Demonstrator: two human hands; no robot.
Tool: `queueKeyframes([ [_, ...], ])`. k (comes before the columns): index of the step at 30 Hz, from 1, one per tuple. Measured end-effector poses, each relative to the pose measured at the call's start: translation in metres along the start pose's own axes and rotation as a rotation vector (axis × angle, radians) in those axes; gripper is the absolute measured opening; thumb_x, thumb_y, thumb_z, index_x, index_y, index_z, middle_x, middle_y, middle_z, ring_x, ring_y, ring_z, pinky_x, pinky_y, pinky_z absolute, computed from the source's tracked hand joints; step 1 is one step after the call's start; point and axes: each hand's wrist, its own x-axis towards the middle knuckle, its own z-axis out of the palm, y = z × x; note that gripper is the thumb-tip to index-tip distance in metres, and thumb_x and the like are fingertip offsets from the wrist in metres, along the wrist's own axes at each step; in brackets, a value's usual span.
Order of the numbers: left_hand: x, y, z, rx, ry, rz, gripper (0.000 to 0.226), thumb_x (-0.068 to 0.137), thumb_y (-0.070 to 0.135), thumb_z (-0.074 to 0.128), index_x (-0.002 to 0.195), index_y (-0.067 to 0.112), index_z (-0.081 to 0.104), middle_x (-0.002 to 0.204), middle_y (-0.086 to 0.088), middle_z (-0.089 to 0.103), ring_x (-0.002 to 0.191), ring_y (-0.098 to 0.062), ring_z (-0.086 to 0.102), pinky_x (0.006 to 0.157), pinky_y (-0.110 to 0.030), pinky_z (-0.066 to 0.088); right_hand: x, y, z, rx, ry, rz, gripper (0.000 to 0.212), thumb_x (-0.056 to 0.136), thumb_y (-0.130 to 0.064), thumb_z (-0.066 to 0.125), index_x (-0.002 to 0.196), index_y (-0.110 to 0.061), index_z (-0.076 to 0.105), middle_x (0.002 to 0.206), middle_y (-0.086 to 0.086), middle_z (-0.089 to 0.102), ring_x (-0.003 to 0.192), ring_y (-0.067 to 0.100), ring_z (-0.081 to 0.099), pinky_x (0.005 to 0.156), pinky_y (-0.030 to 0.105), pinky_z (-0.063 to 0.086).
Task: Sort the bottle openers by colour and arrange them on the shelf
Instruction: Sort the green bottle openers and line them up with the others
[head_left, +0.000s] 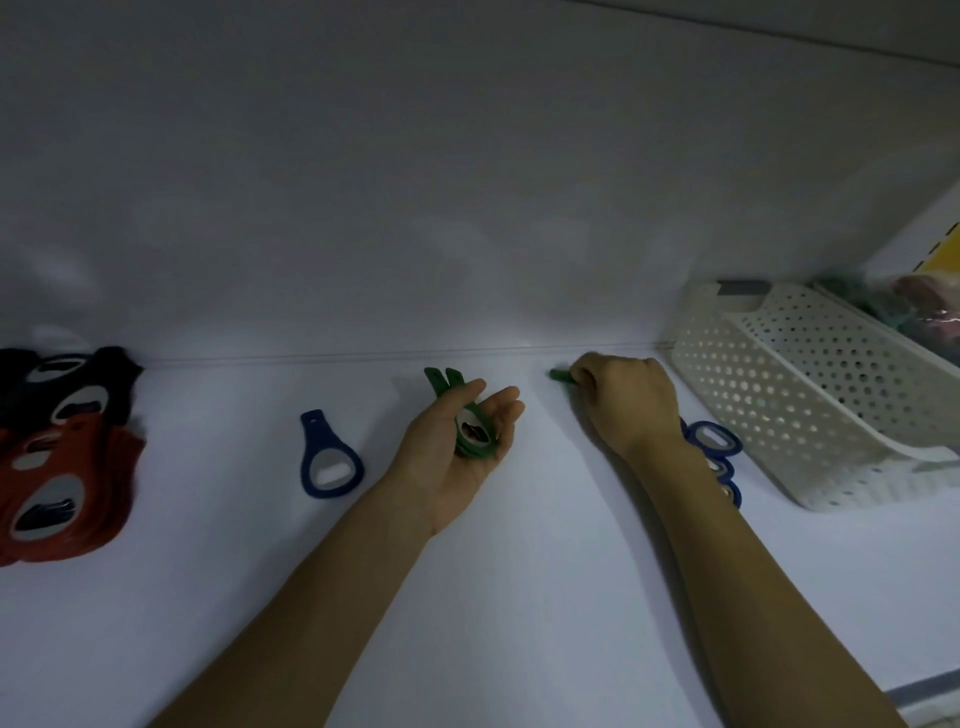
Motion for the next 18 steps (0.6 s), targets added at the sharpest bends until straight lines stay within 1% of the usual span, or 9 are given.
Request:
queueKeyframes([
  [1,0.001,-0.001,-0.001,0.011,0.000,0.010,0.028,0.090,0.004,0.057,0.117,-0.003,0.056,0.096,-0.020,0.071,0.085,-0.026,0.070,0.070,-0.029,0.058,-0.002,-0.004,-0.003,0.094,0.064,0.048,0.020,0.098,-0.016,0.044,0.098,-0.010,0.063,0.080,0.007,0.067,0.069,0.027,0.060,0.063,0.029,0.034],
  [3,0.004,-0.002,-0.002,0.058,-0.002,0.038,0.024,0.091,0.004,0.056,0.114,-0.004,0.057,0.099,-0.020,0.070,0.093,-0.026,0.069,0.079,-0.032,0.057,-0.006,-0.021,-0.013,0.658,0.173,0.244,0.018,0.098,-0.013,0.045,0.094,-0.007,0.061,0.075,0.005,0.065,0.065,0.016,0.063,0.058,0.025,0.043],
  [6,0.005,-0.003,-0.002,0.080,-0.051,0.076,0.027,0.086,0.020,0.061,0.104,0.000,0.061,0.099,-0.017,0.071,0.093,-0.025,0.069,0.087,-0.037,0.054,-0.012,-0.058,-0.026,1.396,0.038,0.365,0.021,0.097,-0.006,0.044,0.085,-0.010,0.061,0.078,0.004,0.066,0.066,0.005,0.064,0.062,0.017,0.052],
  [8,0.004,-0.002,-0.004,0.166,-0.140,0.091,0.041,0.079,0.029,0.063,0.111,0.003,0.062,0.109,-0.016,0.069,0.100,-0.025,0.067,0.087,-0.039,0.054,-0.016,-0.077,-0.023,1.401,-0.097,0.292,0.023,0.095,-0.003,0.046,0.082,-0.012,0.062,0.086,0.010,0.066,0.080,0.018,0.066,0.072,0.031,0.057],
  [10,0.003,-0.003,-0.007,0.251,-0.200,0.114,0.042,0.075,0.020,0.066,0.114,0.005,0.061,0.110,-0.014,0.069,0.098,-0.020,0.068,0.081,-0.034,0.056,-0.018,-0.085,-0.022,1.359,-0.109,0.273,0.014,0.092,-0.001,0.053,0.088,-0.010,0.062,0.098,0.015,0.064,0.095,0.031,0.063,0.085,0.042,0.055],
  [12,0.001,-0.004,-0.007,0.313,-0.206,0.148,0.035,0.072,0.014,0.067,0.107,0.008,0.064,0.099,-0.009,0.072,0.088,-0.015,0.070,0.076,-0.028,0.057,-0.019,-0.084,-0.019,1.471,-0.161,0.323,0.010,0.092,-0.008,0.058,0.101,-0.007,0.061,0.104,0.016,0.063,0.102,0.031,0.062,0.088,0.036,0.055],
  [14,-0.001,-0.006,-0.006,0.438,-0.211,0.262,0.033,0.072,0.020,0.066,0.104,0.012,0.065,0.096,-0.006,0.073,0.088,-0.014,0.070,0.075,-0.024,0.056,-0.021,-0.082,-0.020,1.551,-0.287,0.298,0.032,0.092,-0.035,0.055,0.110,-0.009,0.063,0.106,0.011,0.067,0.100,0.022,0.065,0.085,0.025,0.055],
  [16,-0.003,-0.007,-0.003,0.622,-0.192,0.429,0.036,0.070,0.029,0.066,0.103,0.015,0.065,0.095,-0.003,0.072,0.091,-0.012,0.069,0.075,-0.019,0.053,-0.024,-0.081,-0.023,1.540,-0.386,0.226,0.054,0.081,-0.062,0.042,0.106,-0.021,0.067,0.107,0.003,0.070,0.100,0.011,0.066,0.087,0.018,0.052],
  [18,-0.005,-0.008,-0.001,0.758,-0.169,0.542,0.040,0.069,0.036,0.065,0.104,0.016,0.064,0.096,0.001,0.071,0.091,-0.010,0.067,0.078,-0.018,0.053,-0.026,-0.083,-0.026,1.521,-0.421,0.176,0.060,0.075,-0.070,0.033,0.100,-0.028,0.067,0.105,-0.004,0.070,0.099,0.002,0.065,0.083,0.012,0.049],
])
